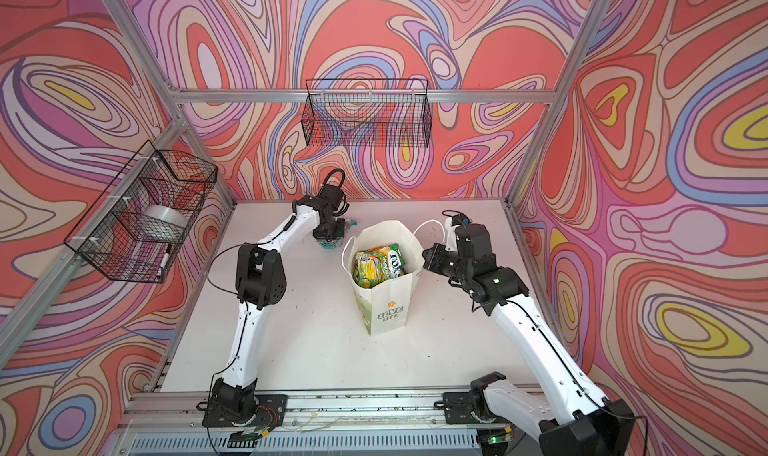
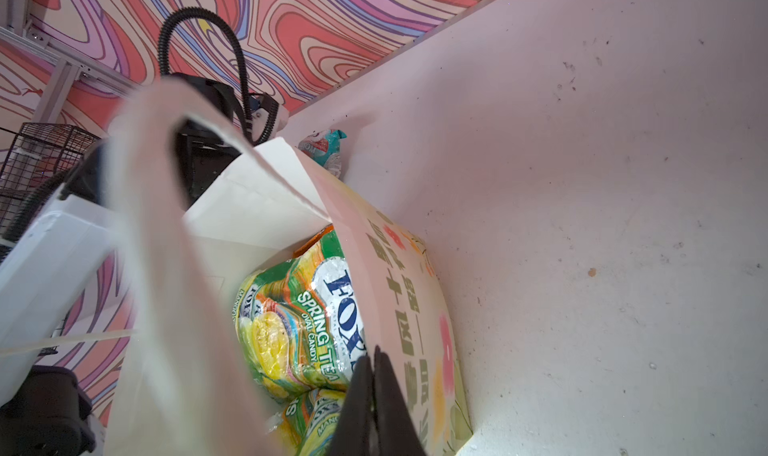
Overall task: Place the snacks into the paper bag
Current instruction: 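Lift the Mint Blossom packet with the left gripper and carry it over the bag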
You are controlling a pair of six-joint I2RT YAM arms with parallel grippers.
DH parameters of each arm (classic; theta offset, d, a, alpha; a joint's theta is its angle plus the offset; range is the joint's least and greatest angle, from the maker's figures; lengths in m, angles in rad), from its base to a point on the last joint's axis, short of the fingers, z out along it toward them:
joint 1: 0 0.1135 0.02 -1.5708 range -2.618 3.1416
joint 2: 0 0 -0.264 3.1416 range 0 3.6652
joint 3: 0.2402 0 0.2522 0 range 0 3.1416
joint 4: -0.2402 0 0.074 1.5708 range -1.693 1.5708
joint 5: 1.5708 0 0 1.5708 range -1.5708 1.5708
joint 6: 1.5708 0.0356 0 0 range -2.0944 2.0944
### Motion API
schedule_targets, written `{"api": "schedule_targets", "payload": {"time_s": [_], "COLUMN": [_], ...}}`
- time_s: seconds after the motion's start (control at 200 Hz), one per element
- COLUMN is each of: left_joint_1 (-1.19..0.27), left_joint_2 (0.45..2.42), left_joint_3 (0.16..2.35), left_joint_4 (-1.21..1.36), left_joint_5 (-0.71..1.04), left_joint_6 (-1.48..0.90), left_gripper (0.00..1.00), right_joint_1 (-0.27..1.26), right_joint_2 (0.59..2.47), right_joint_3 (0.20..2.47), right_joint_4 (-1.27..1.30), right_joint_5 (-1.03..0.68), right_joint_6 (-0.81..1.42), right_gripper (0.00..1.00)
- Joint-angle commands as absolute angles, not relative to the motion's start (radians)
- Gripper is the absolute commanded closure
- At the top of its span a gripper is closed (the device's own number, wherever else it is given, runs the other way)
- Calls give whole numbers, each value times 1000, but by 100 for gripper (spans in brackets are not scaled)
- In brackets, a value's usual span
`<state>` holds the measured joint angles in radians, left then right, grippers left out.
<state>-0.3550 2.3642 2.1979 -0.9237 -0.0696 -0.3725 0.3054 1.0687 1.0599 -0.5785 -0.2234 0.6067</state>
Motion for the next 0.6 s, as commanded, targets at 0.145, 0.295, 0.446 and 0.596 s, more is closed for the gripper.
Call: {"api": "schedule_targets", "payload": {"time_s": [0.145, 0.295, 0.446, 0.596], "left_joint_1": [-350, -351, -351, -393], "left_joint_2": [2010, 1828, 1615, 1430], "left_joint_3": [2020, 1898, 1795, 1772], "left_joint_4": [-861, -831, -798, -787], "left_joint_5": [-134, -134, -90, -53], "left_joint_6": [-437, -453, -468, -431], "left_gripper": [100, 100, 100, 100], "right_joint_1": [305, 305, 305, 305], "right_joint_2": [1048, 1048, 1061, 1078], "right_joint_3": [1061, 1072, 1088, 1098], "right_joint_4": [-580, -584, -587, -574], "right_joint_5": [-192, -191, -197, -212], "right_joint_6": [597, 594, 590, 591], "right_gripper": [100, 100, 100, 100]}}
